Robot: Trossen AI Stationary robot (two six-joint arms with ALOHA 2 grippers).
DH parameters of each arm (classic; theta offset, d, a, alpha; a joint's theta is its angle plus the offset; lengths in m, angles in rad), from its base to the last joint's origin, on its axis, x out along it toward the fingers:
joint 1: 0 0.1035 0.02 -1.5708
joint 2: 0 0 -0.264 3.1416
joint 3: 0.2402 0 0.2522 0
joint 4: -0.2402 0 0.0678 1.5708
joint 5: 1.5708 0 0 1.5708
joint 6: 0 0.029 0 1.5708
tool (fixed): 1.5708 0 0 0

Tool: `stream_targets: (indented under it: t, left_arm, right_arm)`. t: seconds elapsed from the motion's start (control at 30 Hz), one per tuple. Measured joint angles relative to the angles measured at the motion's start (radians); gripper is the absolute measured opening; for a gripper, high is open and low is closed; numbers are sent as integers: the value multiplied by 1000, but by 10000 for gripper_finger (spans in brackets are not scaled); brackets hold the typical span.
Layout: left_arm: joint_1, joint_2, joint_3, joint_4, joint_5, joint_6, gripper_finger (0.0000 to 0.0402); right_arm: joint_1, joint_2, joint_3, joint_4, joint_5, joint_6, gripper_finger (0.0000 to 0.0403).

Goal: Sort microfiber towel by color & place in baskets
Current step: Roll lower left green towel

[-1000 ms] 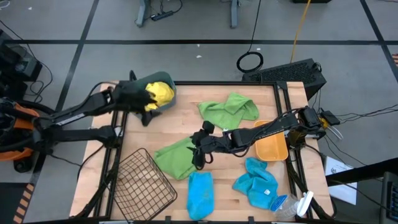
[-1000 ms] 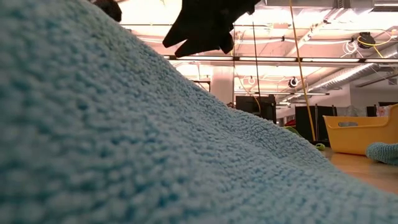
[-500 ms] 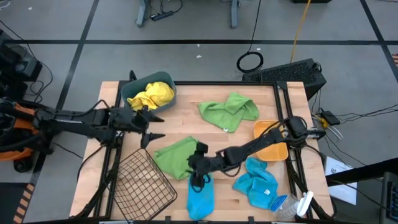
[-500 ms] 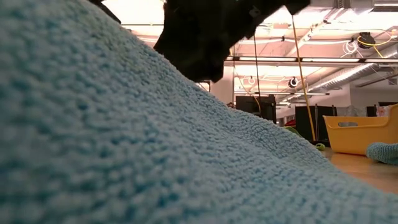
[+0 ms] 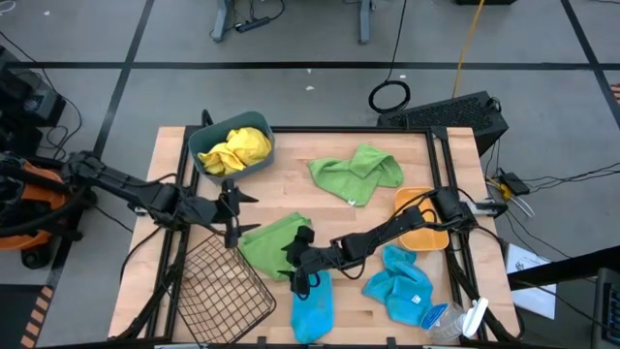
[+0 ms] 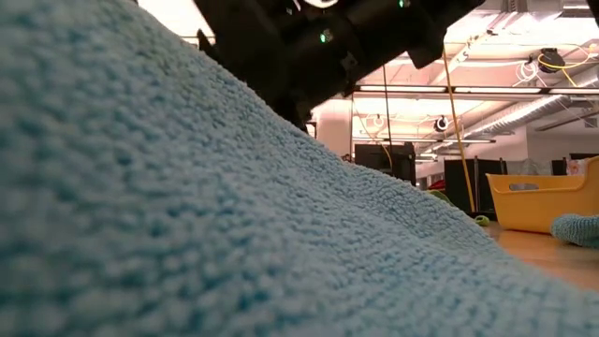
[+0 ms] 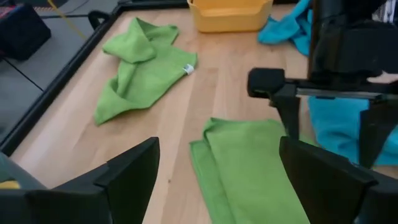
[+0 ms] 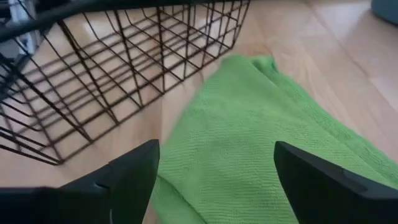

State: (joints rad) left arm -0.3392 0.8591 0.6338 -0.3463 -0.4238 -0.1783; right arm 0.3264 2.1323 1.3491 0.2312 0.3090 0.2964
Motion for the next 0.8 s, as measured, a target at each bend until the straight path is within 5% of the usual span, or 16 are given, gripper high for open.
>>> stream_targets:
  t: [0.8]
  left_arm:
    - [-12,19,0,61,-4,-8,336]
  right_arm:
    - [8,138,88,52,-28,-71,309]
